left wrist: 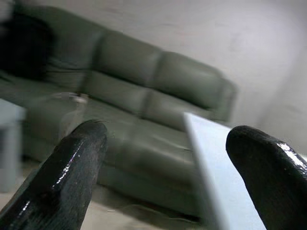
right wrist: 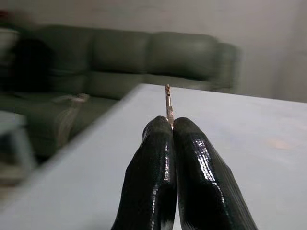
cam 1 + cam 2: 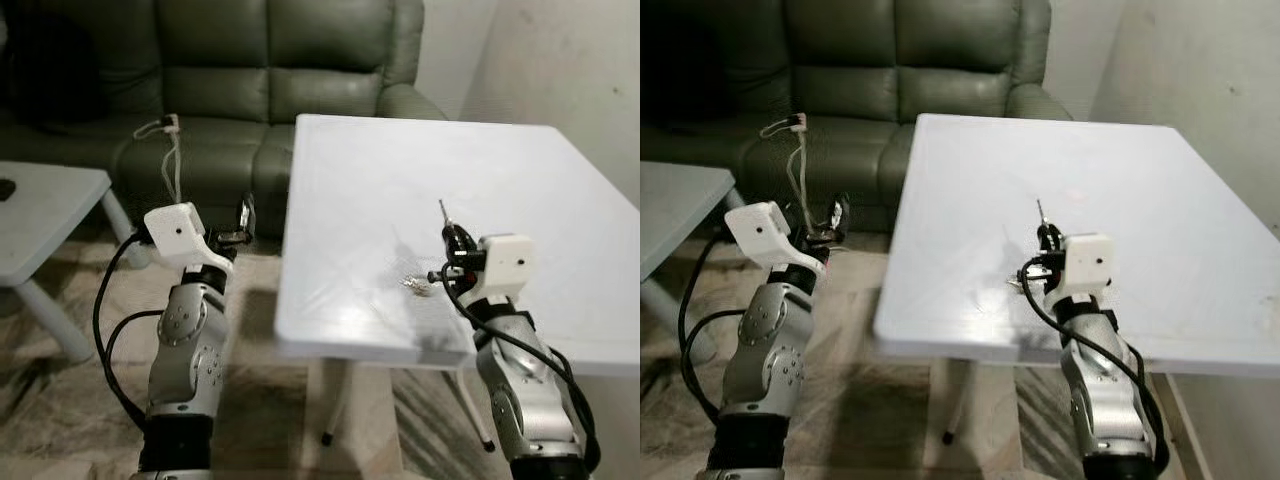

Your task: Hang keys on a hook

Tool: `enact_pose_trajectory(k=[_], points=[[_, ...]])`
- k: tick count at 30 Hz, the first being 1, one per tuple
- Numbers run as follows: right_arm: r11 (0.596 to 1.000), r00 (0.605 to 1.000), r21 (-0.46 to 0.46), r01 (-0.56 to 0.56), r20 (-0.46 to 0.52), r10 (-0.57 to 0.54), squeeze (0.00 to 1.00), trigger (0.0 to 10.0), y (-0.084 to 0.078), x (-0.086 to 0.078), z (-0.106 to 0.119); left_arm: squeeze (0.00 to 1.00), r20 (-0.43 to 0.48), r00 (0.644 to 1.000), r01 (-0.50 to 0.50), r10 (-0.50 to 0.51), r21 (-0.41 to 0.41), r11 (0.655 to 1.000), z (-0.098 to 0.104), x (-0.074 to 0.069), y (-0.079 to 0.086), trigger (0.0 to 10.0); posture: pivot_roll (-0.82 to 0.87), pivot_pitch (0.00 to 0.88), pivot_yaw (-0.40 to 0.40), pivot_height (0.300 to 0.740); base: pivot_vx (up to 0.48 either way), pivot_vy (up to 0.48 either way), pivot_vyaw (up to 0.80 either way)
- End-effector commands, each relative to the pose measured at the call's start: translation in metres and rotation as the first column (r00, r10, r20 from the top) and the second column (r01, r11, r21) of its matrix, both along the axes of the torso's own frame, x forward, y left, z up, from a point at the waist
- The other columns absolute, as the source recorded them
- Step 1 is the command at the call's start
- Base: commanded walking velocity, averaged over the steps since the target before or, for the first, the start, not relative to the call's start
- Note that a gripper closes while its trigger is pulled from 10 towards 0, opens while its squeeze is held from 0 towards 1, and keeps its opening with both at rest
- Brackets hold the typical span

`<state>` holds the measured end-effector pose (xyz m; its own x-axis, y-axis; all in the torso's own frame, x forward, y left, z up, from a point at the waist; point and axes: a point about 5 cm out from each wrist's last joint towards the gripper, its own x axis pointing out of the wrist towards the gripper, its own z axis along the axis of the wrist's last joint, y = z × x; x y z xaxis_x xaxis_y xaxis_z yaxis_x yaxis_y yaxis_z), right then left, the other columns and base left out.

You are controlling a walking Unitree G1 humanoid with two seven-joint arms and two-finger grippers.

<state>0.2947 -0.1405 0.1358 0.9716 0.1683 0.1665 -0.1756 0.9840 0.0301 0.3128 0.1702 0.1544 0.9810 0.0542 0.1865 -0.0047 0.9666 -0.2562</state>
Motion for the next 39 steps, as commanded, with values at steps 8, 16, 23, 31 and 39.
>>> enact_pose_trajectory(k=[8, 16, 23, 31, 39], points=[[1.0, 1.0, -0.014, 0.025, 0.001, -0.025, 0.0, 10.0, -0.0099, -0.0003, 0.0013, 0.0, 0.001, 1.0, 0.025, -0.025, -0.001, 1.0, 0.0013, 0.0018, -0.0116, 10.0, -0.03, 0.0, -0.059, 0.74, 0.0, 0.0, 0.0], [1.0, 0.999, -0.006, 0.02, -0.037, -0.02, 0.0, 10.0, -0.0089, 0.0007, -0.0022, 0.0, -0.002, 1.0, 0.029, -0.029, 0.003, 1.0, 0.001, 0.003, -0.0128, 10.0, -0.04, 0.0, -0.052, 0.74, 0.0, 0.0, -0.33], [1.0, 0.999, -0.008, 0.0, -0.041, -0.001, 0.0, 10.0, -0.0077, 0.0006, -0.0026, 0.0, 0.0, 0.999, 0.034, -0.034, 0.005, 0.999, 0.0014, 0.0034, -0.0144, 10.0, -0.04, 0.0, -0.051, 0.74, 0.0, 0.0, -0.69], [1.0, 0.999, -0.011, -0.003, -0.048, 0.003, 0.0, 10.0, -0.0068, 0.0005, -0.0022, 0.0, -0.004, 0.999, 0.041, -0.04, 0.012, 0.999, 0.0011, 0.0032, -0.0149, 10.0, -0.04, 0.0, -0.051, 0.74, 0.0, 0.0, -0.69], [1.0, 0.999, -0.004, 0.002, -0.052, -0.002, 0.0, 10.0, -0.0065, 0.001, -0.0028, 0.0, -0.004, 0.999, 0.039, -0.039, 0.014, 0.999, 0.0012, 0.0025, -0.0138, 10.0, -0.03, 0.0, -0.048, 0.74, 0.0, 0.0, -0.69]])
